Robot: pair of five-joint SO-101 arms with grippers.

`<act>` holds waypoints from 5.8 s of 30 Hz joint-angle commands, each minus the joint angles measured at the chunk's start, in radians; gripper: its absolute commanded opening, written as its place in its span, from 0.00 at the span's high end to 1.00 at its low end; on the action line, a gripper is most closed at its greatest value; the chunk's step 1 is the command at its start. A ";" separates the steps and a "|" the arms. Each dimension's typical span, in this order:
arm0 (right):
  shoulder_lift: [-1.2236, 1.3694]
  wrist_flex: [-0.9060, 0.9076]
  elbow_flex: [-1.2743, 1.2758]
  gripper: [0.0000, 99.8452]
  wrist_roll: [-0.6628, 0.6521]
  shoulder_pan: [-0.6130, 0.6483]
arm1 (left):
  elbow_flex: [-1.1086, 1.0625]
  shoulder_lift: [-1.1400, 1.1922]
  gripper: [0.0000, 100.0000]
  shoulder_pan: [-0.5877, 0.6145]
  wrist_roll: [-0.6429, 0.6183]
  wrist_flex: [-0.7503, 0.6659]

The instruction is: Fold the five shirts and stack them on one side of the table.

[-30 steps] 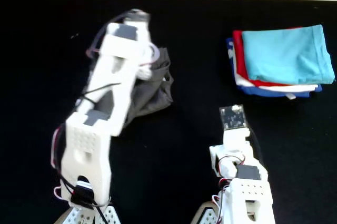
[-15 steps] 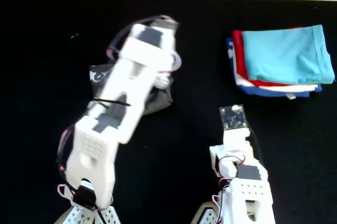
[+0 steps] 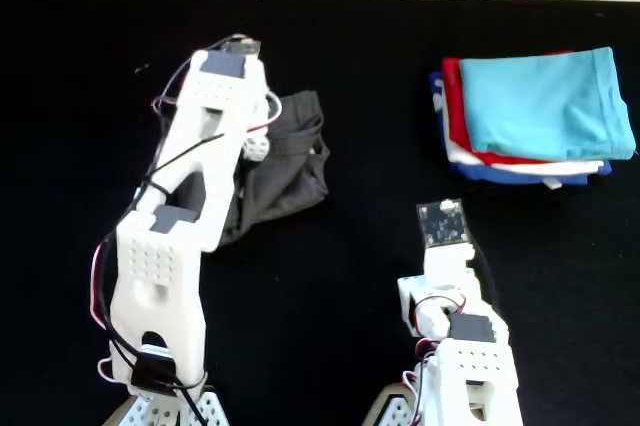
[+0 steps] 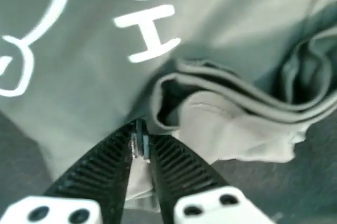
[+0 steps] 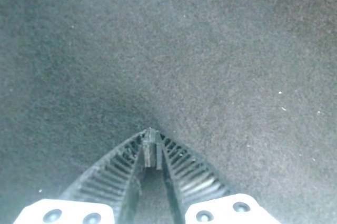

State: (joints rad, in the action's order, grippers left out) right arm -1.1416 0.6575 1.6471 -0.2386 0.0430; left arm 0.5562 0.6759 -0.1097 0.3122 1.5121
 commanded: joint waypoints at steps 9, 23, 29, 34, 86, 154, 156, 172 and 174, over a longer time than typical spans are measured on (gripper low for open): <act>-0.008 -0.002 0.001 0.99 -0.003 -0.019 | 0.079 -0.027 0.99 -0.331 -0.114 0.123; -0.008 -0.002 0.001 0.99 -0.003 -0.019 | 0.127 -0.165 0.99 -0.136 -0.106 0.123; -0.008 -0.002 0.001 0.99 -0.003 -0.019 | 0.094 -0.033 0.99 -0.131 -0.110 -0.041; -0.008 -0.002 0.001 0.99 -0.003 -0.019 | 0.094 0.068 0.99 -0.228 -0.114 -0.100; -0.008 -0.002 -0.002 0.99 -0.003 -0.018 | 0.088 -0.300 0.99 0.067 -0.130 0.106; 1.538 0.363 -1.998 0.99 0.104 0.447 | -0.168 -0.337 0.99 0.338 -0.028 0.153; 1.623 0.378 -2.098 0.99 0.104 0.447 | -0.298 -0.435 0.99 0.338 -0.028 0.107; 2.074 0.530 -2.575 0.99 0.189 0.466 | -1.256 -1.089 0.99 0.180 -0.035 -0.485; 2.094 0.530 -2.592 0.99 0.189 0.466 | -1.280 -1.119 0.99 0.179 -0.035 -0.505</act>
State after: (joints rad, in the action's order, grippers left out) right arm 0.9482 1.1807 -0.8846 -0.0621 0.5033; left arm -0.6989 -0.3721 0.0852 0.2754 1.0487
